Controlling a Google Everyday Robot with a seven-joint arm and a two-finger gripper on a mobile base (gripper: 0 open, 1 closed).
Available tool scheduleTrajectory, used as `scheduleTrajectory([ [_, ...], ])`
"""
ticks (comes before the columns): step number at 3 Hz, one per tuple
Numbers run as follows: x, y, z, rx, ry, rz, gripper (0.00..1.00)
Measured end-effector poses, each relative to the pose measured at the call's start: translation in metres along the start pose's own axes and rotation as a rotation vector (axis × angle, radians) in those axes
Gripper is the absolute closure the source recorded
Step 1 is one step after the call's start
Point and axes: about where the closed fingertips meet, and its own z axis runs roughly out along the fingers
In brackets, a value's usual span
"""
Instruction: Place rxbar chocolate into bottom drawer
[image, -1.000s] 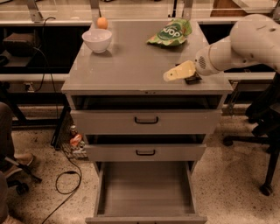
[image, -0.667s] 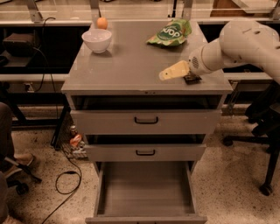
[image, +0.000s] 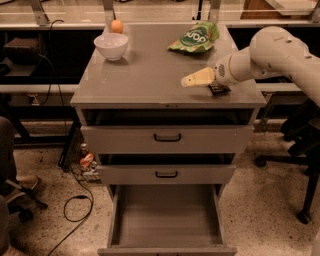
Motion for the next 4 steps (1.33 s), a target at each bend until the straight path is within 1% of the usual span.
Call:
scheduleTrajectory([
  [1, -0.0012, -0.0057, 0.0068, 0.007, -0.002, 0.019, 0.19],
  [2, -0.0032, -0.0052, 0.0050, 0.007, -0.002, 0.019, 0.41],
  [4, -0.0071, -0.0044, 0.0016, 0.007, -0.002, 0.019, 0.87],
])
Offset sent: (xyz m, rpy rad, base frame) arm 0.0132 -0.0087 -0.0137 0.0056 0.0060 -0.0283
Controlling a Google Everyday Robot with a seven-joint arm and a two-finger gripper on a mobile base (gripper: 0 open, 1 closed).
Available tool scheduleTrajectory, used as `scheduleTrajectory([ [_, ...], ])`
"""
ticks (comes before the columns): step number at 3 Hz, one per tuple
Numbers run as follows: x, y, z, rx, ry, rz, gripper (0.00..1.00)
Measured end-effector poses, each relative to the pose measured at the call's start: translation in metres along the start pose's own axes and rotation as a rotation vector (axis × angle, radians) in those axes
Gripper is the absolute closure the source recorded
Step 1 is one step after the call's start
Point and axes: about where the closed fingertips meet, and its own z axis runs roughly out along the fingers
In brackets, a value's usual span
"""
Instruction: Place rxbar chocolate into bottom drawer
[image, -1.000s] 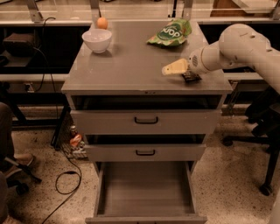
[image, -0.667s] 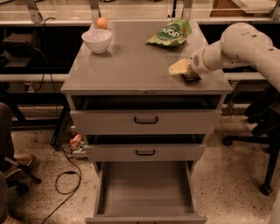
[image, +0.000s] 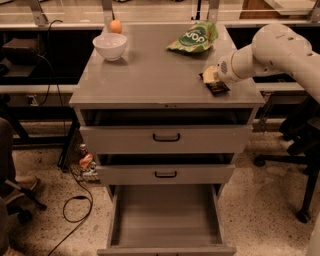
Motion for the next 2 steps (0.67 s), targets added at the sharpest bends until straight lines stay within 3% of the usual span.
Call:
scheduleTrajectory([
  [1, 0.0000, 0.0000, 0.0000, 0.000, 0.000, 0.000, 1.00],
  [2, 0.0000, 0.0000, 0.0000, 0.000, 0.000, 0.000, 1.00],
])
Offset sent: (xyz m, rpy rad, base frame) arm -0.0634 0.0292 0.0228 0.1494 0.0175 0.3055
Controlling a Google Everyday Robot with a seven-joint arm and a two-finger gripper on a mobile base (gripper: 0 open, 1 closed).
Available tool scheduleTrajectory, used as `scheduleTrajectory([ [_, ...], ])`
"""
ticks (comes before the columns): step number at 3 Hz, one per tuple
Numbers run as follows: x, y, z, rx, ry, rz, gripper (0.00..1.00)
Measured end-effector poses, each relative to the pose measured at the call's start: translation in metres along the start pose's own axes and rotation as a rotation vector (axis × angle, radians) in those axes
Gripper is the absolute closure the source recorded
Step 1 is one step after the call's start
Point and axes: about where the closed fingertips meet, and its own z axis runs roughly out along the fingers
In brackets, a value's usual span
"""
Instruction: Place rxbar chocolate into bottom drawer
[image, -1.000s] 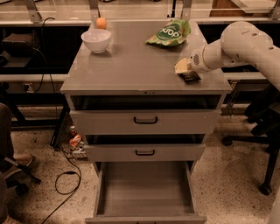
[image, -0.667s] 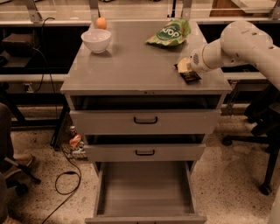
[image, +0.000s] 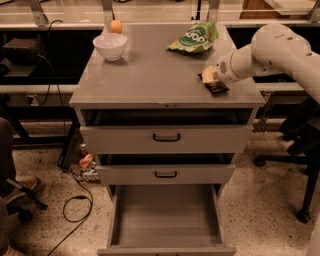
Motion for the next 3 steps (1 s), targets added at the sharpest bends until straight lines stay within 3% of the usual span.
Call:
scheduleTrajectory([
  [1, 0.001, 0.012, -0.020, -0.055, -0.013, -0.045, 1.00],
  [2, 0.006, 0.021, -0.093, -0.081, -0.052, -0.148, 1.00],
  [3, 0.016, 0.015, -0.126, -0.053, -0.043, -0.165, 1.00],
])
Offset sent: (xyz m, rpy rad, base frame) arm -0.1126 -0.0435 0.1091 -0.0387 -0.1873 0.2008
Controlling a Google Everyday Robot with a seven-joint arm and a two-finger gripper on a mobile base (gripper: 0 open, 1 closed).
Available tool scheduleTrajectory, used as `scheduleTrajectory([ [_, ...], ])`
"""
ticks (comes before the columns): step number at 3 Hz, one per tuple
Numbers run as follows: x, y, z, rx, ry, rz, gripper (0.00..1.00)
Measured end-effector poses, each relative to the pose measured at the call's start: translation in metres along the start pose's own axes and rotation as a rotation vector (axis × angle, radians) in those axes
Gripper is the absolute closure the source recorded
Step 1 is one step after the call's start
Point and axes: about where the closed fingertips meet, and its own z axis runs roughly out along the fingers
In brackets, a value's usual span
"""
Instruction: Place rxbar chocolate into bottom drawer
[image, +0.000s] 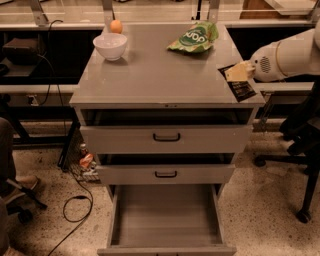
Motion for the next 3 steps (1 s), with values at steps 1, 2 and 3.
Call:
scheduleTrajectory([
  [1, 0.050, 0.004, 0.001, -0.039, 0.139, 0.041, 1.00],
  [2, 0.093, 0.017, 0.017, -0.108, 0.256, 0.070, 1.00],
  [3, 0.093, 0.017, 0.017, -0.108, 0.256, 0.070, 1.00],
])
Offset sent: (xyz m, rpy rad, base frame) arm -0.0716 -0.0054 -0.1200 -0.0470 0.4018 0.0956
